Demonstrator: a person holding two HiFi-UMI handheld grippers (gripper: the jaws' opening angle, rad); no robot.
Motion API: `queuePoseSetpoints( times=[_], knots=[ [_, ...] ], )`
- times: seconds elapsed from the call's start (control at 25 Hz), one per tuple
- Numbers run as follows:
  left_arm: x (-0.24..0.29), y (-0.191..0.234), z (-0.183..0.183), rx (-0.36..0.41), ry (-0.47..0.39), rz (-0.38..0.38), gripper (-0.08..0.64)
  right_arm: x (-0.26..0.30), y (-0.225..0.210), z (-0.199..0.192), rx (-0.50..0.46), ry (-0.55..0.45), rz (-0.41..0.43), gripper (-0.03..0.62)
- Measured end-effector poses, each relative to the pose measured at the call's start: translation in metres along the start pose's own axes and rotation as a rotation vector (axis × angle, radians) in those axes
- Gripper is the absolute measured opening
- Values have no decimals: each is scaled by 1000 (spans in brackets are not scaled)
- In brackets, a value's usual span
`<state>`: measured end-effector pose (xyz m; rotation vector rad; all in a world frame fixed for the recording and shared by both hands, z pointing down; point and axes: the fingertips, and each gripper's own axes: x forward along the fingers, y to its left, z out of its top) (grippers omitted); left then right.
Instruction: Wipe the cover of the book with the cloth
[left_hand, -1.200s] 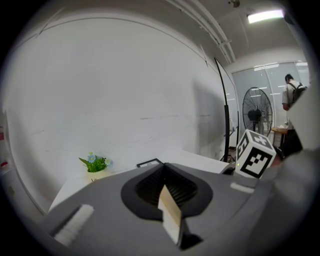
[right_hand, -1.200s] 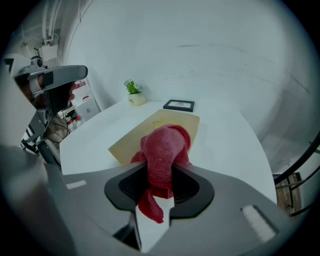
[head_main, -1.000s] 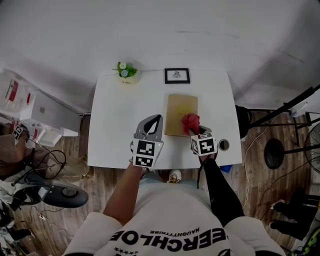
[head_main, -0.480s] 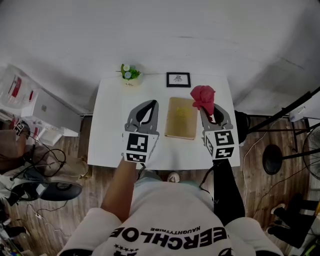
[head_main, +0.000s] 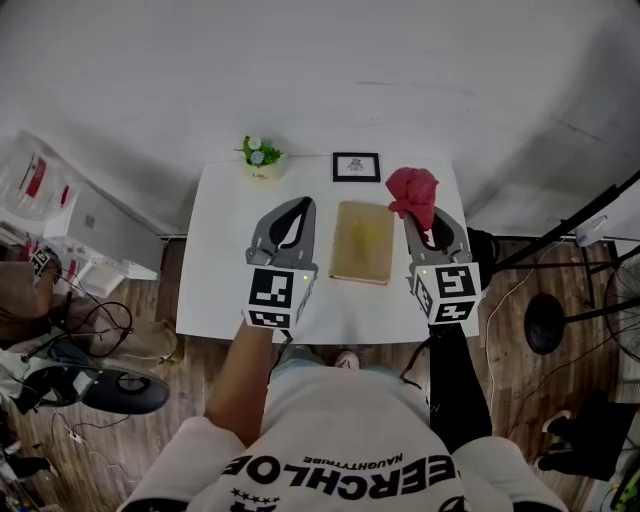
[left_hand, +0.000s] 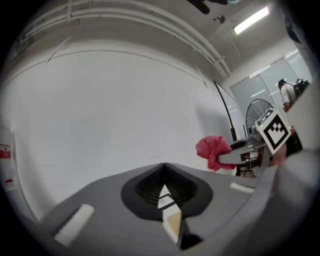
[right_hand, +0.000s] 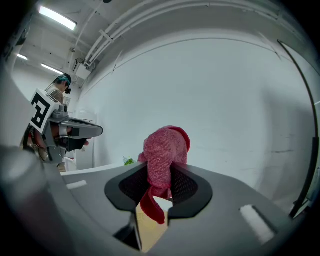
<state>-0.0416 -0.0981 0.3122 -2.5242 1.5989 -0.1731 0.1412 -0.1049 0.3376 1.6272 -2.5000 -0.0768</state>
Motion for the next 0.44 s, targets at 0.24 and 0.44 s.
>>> queuePoseSetpoints(
  times=[0.24,0.44],
  knots=[
    [-1,-1,-4,0,5,8,57,1,4,-2,6,11,13,103],
    [-1,-1,-1,-1,1,14,57,2,7,-1,10,19,21,103]
  ],
)
